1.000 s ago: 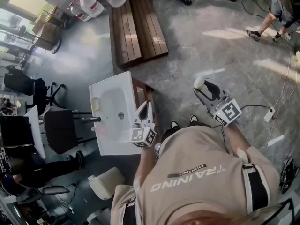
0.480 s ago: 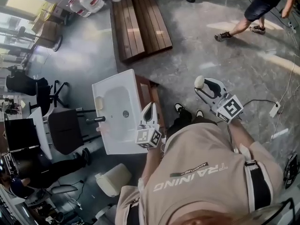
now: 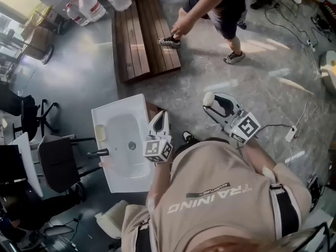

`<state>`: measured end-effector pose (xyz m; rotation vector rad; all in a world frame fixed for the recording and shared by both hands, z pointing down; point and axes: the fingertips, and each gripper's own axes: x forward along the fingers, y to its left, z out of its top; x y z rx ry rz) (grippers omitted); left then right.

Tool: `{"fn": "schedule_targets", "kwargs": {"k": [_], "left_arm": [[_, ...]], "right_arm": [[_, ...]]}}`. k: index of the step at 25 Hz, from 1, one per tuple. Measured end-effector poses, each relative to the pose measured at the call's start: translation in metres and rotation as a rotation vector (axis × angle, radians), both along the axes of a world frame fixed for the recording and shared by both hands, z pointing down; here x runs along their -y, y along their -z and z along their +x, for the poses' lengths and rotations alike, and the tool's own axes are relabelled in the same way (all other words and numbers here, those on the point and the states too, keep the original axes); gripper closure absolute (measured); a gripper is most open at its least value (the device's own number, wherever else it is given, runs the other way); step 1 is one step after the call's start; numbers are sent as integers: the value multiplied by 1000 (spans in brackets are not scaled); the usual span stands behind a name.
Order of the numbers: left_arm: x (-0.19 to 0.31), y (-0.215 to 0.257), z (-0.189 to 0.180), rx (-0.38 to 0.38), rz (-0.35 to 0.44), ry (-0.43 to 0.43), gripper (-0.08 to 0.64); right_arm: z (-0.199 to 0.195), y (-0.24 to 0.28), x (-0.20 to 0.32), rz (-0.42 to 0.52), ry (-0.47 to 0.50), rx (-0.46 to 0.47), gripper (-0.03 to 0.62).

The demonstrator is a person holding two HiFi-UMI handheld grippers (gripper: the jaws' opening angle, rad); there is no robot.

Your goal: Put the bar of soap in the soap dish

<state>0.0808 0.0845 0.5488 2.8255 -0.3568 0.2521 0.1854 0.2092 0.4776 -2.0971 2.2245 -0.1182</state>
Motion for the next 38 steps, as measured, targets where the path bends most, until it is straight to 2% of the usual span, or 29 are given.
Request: {"fn": "schedule_targets", "kwargs": {"k": [5, 7, 11, 15, 21, 24, 28, 31, 34, 38], "left_arm": [[25, 3, 1, 3, 40, -29, 549], [44, 4, -8, 15, 51, 3, 549], [72, 0, -27, 35, 24, 92, 549], [86, -10, -27, 76, -1, 140, 549], [110, -10, 18, 122, 10, 224, 549], [119, -2, 47, 127, 35, 266, 549], [132, 4, 71, 107, 22, 354, 549], [139, 11, 72, 99, 37, 426, 549], [148, 13, 52, 120, 46, 527, 549], [150, 8, 4, 150, 27, 690, 549]], "right_arm": [[-4, -3, 32, -11, 7, 7, 426], [-5, -3, 52, -9, 25, 13, 426], [-4, 3, 89, 2, 93, 7, 426], [6, 6, 122, 19, 160, 16, 426], [53, -6, 158, 23, 264, 63, 426], [77, -4, 180, 32, 340, 41, 426], [95, -8, 207, 16, 443, 52, 426], [95, -10, 221, 15, 527, 68, 426], [76, -16, 239, -5, 640, 72, 426], [30, -18, 265, -20, 811, 79, 426]]}}
